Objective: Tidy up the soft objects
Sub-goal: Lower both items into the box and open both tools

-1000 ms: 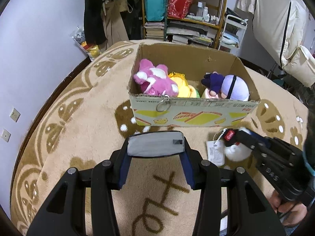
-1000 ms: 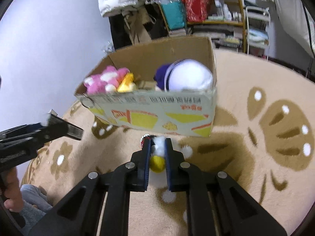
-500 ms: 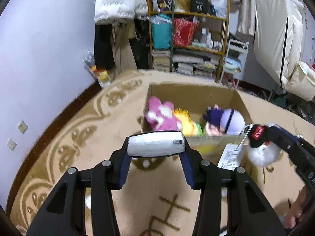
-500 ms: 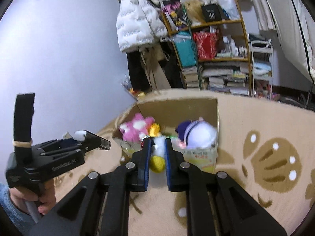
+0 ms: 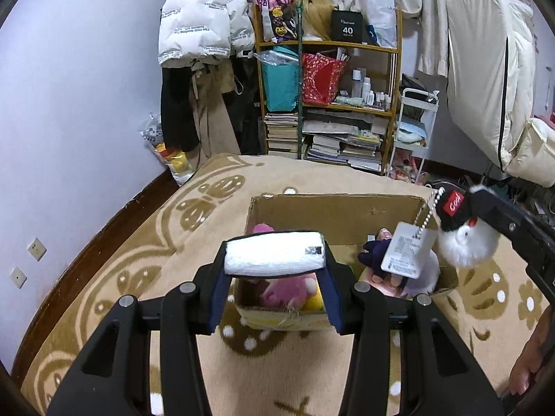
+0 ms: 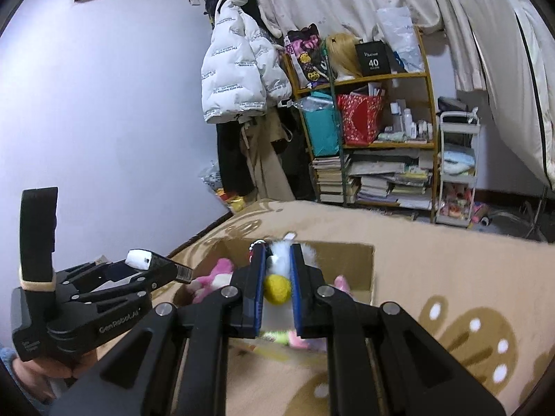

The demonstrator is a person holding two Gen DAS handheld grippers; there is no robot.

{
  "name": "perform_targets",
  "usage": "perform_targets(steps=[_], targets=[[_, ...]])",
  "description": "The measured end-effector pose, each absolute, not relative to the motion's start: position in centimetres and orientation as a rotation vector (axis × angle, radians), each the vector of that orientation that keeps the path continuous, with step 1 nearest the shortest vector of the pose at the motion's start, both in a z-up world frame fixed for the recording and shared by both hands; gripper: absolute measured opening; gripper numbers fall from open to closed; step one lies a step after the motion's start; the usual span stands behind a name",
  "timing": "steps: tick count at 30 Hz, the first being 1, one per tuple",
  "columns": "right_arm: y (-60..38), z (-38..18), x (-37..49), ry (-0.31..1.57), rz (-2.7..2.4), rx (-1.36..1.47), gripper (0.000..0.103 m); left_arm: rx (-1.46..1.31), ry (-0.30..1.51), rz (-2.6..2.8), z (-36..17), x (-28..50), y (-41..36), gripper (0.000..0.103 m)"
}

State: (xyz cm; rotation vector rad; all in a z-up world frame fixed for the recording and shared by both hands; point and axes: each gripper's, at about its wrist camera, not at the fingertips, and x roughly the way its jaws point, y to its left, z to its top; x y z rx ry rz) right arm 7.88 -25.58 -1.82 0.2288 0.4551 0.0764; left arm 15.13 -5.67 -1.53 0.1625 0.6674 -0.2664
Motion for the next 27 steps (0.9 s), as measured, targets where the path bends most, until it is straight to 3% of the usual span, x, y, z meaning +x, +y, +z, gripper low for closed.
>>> perform_targets(steps=[21,23,24,27], targets=[[-27.2,-6.3,11.3,0.556,0.103,0.302,0.015,0.2,0.747,-0.352,-5.6,18.8,-8.9,0.045],[-27.2,-6.4,11.4,0.558,0.108,0.306,0.016,0.205,0.748,-0.344,-5.7,18.8,-8.9,0.049],[-27.3,-6.5,11.4,0.56,0.111,0.31,0.016,0.207,0.747,-0.335,-5.8,18.8,-8.8,0.056],[-27.4,-6.5,11.5,0.563,0.116,0.322,0.016,0.203,0.746,-0.33,-5.8,18.8,-8.7,0.059]])
